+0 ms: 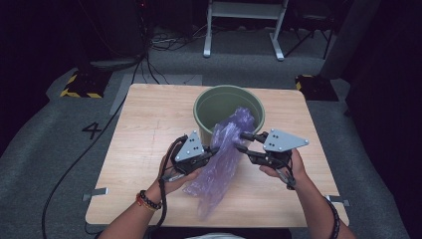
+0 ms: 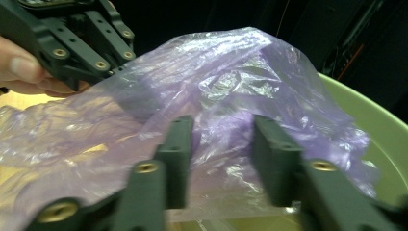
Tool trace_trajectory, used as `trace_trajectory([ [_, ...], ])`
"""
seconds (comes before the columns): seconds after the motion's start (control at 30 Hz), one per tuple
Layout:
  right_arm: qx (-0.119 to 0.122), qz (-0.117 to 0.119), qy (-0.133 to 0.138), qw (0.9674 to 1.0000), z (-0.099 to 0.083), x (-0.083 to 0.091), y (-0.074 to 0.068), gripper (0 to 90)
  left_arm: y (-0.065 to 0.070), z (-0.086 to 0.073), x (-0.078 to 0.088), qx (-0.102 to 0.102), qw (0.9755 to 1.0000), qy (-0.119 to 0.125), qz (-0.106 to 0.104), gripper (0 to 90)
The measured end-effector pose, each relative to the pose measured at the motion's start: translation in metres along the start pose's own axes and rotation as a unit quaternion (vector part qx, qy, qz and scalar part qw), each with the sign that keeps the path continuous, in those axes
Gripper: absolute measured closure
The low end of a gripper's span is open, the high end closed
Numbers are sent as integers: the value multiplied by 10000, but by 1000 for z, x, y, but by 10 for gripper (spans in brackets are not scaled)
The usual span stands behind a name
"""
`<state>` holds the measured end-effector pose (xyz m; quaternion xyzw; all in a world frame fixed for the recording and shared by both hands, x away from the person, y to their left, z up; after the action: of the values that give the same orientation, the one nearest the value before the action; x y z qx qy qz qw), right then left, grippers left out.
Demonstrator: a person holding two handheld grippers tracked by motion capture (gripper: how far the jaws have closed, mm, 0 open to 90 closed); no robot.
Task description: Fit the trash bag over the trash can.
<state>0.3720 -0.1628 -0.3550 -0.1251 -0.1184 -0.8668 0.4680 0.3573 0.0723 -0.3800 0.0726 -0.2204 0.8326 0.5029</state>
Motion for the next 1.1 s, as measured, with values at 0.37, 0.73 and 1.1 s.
trace_trajectory([
  [0.37,109,-187,96,9997,23,-12,12,900,-3,0,6,90,9998,87,181,753],
  [0.73,-114,-296,22,9995,35,-26,31,898,-9,-10,12,499,9987,142,23,352],
  [1.1,-515,-654,-173,9964,26,-34,61,870,-11,-15,2,521,9985,-134,-87,535],
])
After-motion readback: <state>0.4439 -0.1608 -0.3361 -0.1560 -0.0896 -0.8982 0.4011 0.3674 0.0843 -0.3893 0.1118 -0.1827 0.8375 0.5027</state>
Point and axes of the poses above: each handheld gripper's, and its own axes: x roughly backward along the jaws, z roughly out of its top, y roughly to its right, the point moved 2 cm from there along -x, roughly forward along the jaws, and after that the axes turned 11 degrees about -x, right-handed, at the moved point
